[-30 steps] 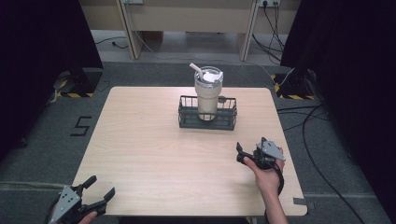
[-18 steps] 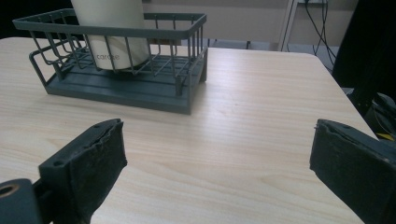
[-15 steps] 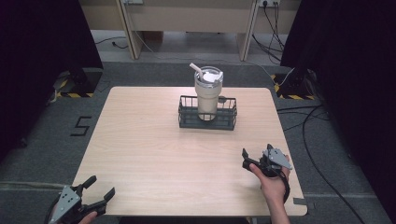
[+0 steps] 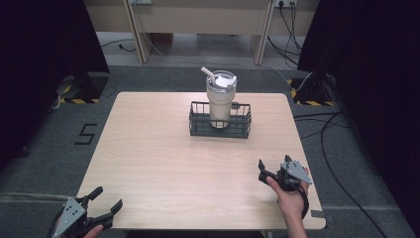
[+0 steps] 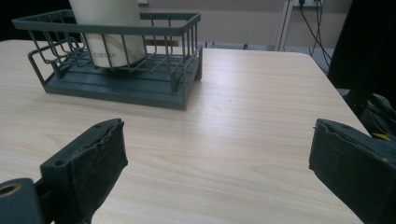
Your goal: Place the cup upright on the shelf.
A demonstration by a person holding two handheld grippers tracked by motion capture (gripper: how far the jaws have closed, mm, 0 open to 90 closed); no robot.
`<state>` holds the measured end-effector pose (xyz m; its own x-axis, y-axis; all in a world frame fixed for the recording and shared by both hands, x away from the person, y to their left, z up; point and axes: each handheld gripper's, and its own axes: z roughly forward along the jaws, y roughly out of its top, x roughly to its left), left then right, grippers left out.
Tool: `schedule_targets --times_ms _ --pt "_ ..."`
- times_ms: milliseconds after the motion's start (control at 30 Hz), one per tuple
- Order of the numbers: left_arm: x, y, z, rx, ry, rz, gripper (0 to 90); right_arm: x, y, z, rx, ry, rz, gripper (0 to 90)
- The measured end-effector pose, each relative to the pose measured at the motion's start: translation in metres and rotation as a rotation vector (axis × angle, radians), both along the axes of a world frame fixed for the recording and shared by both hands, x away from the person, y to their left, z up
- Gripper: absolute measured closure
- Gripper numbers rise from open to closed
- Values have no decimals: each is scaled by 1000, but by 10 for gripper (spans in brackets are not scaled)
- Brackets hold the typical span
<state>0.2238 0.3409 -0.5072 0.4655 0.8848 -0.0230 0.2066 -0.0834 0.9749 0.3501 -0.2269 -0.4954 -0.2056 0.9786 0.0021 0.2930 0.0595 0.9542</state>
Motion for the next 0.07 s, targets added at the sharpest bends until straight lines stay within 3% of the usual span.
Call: schedule_targets --times_ms 67 --pt "0 -1 0 1 0 -4 158 -2 0 -1 -11 0 -7 83"
